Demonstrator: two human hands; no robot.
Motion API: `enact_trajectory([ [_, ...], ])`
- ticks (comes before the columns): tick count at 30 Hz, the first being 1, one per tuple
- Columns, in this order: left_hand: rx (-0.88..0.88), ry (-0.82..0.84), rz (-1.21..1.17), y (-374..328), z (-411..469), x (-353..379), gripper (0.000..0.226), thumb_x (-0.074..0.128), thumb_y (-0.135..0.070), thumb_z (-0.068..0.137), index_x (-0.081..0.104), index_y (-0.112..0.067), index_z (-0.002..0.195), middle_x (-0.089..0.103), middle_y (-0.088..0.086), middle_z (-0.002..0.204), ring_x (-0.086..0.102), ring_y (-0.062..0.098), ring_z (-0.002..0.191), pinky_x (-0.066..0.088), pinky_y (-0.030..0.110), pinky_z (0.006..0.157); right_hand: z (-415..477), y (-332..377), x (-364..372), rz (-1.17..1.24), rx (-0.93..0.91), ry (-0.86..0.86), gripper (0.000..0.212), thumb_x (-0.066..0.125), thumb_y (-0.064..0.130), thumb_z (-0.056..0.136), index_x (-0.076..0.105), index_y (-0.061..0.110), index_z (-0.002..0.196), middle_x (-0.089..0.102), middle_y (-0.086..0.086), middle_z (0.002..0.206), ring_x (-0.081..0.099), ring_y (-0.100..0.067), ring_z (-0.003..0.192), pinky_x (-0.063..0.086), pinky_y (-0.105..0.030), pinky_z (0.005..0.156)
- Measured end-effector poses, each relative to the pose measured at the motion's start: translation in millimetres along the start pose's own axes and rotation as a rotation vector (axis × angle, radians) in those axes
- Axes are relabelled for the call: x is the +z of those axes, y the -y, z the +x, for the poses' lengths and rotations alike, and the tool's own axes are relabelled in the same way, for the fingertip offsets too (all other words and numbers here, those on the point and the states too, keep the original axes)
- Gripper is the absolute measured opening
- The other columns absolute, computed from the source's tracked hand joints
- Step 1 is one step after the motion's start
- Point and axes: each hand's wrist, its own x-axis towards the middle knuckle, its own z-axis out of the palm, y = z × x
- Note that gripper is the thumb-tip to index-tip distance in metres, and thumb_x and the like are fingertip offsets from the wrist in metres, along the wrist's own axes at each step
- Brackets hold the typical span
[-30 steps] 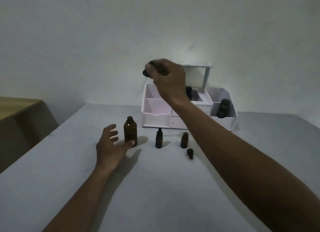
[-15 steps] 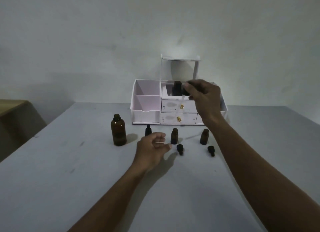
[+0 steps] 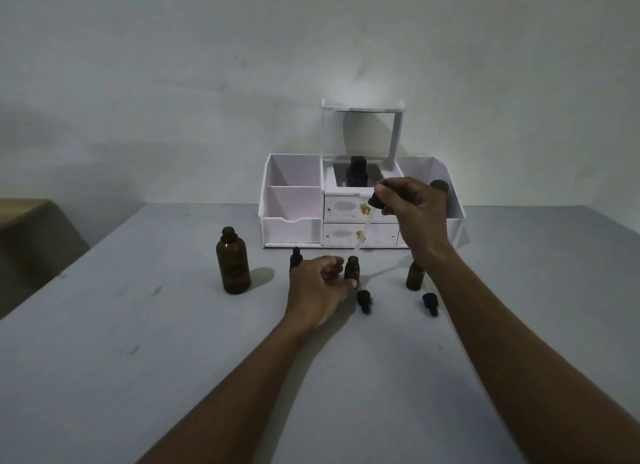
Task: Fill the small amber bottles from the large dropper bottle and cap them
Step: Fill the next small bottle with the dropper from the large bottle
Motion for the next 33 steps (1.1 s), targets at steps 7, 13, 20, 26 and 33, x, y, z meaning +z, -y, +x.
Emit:
enact_trajectory([
  [7, 0.07, -0.02, 0.089, 3.0, 1.4, 3.2, 0.038, 0.08, -0.021, 0.077, 0.072, -0.015, 0.114, 0.073, -0.002, 0.11, 0.065, 0.006, 0.092, 0.045, 0.01, 0.083, -0.1, -7.0, 2.8, -0.032, -0.013, 0.026, 0.015, 0.072, 0.023, 0.089, 0.068, 0.038, 0.087, 0.072, 0.014, 0.084, 0.073, -0.011, 0.084, 0.06, -0.025, 0.077],
  [13, 0.072, -0.025, 0.103, 4.5, 3.4, 3.8, 0.036, 0.08, -0.02, 0.078, 0.073, -0.015, 0.113, 0.073, -0.001, 0.108, 0.066, 0.008, 0.093, 0.048, 0.015, 0.087, 1.2, -10.5, 4.1, -0.031, -0.01, 0.044, 0.007, 0.071, 0.025, 0.089, 0.071, 0.031, 0.093, 0.074, 0.008, 0.086, 0.074, -0.013, 0.084, 0.061, -0.031, 0.081],
  [20, 0.08, -0.026, 0.13, 6.2, 5.0, 4.0, 0.037, 0.079, -0.021, 0.079, 0.071, -0.015, 0.115, 0.072, 0.0, 0.112, 0.065, 0.008, 0.095, 0.043, 0.011, 0.085, -1.6, -8.1, 8.3, -0.118, -0.04, 0.063, 0.006, 0.071, 0.024, 0.09, 0.071, 0.029, 0.092, 0.07, 0.021, 0.078, 0.07, 0.004, 0.076, 0.057, -0.018, 0.078],
  [26, 0.077, -0.019, 0.137, 6.3, 6.7, 3.3, 0.036, 0.078, -0.021, 0.08, 0.071, -0.017, 0.116, 0.072, -0.001, 0.113, 0.061, 0.002, 0.09, 0.041, 0.007, 0.083, -4.1, -5.2, 8.1, -0.109, -0.064, 0.071, 0.008, 0.073, 0.015, 0.087, 0.074, 0.022, 0.083, 0.072, 0.013, 0.071, 0.07, 0.0, 0.069, 0.054, -0.01, 0.073],
  [33, 0.074, -0.029, 0.141, 7.1, 6.7, 3.6, 0.036, 0.078, -0.021, 0.08, 0.071, -0.017, 0.115, 0.073, -0.002, 0.112, 0.058, -0.001, 0.085, 0.036, 0.003, 0.077, -6.6, -4.0, 9.2, -0.099, -0.078, 0.079, 0.004, 0.074, 0.007, 0.086, 0.076, 0.01, 0.084, 0.07, 0.01, 0.069, 0.068, 0.005, 0.062, 0.05, -0.006, 0.066],
])
